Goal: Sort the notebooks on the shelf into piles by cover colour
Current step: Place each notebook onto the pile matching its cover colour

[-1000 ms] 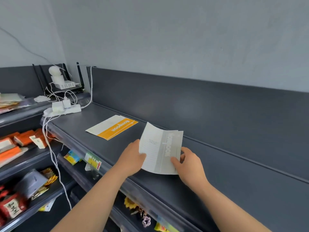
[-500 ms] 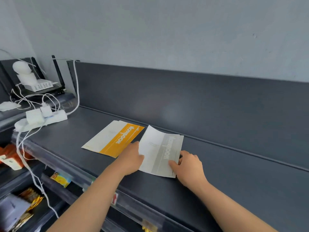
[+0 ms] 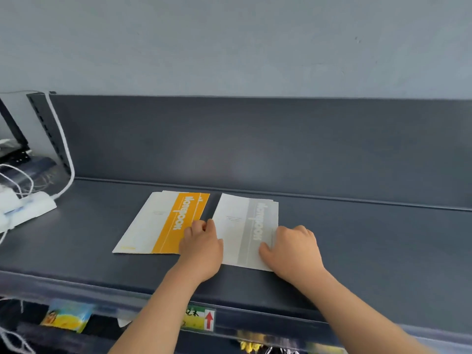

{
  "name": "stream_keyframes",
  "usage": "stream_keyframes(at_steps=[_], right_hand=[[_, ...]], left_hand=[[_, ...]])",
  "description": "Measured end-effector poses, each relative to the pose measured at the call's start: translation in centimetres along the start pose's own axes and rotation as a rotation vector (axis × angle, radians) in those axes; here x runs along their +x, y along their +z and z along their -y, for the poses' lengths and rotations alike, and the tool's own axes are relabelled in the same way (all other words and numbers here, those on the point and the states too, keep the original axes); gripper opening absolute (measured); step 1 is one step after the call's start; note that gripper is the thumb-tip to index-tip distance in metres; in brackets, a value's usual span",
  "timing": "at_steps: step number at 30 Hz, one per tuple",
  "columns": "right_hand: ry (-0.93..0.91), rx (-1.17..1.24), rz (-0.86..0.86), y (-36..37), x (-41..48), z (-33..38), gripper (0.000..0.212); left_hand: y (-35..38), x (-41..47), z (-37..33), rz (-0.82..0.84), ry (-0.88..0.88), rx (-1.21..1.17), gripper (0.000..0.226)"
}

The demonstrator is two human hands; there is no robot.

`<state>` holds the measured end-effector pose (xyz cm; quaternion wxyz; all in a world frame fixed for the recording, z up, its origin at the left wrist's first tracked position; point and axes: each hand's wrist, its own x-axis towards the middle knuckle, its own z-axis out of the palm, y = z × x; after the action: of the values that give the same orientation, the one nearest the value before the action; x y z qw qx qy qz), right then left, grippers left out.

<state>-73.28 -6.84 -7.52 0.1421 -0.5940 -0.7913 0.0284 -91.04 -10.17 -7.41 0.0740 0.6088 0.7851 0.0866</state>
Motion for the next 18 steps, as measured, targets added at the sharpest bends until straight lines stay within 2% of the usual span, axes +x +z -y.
stream_keyframes(at_steps=[6, 11, 18], right_hand=[[-0.007, 0.026, -0.076, -0.7, -0.7, -0.1, 0.027], [0.008, 0.09, -0.158, -2.4, -2.1, -1.5, 0.038], [0.136, 0.025, -0.198, -5.3, -5.3, -5.6, 0.034]], left_hand=[[-0.3, -0.7, 0.3, -0.134, 0.08, 0.025, 0.043], [-1.8, -1.3, -0.9, -0.255, 0.21, -0.033, 0.043], [-2.4, -2.8, -6.3, -0.274, 0.408, -0.172, 0.035]])
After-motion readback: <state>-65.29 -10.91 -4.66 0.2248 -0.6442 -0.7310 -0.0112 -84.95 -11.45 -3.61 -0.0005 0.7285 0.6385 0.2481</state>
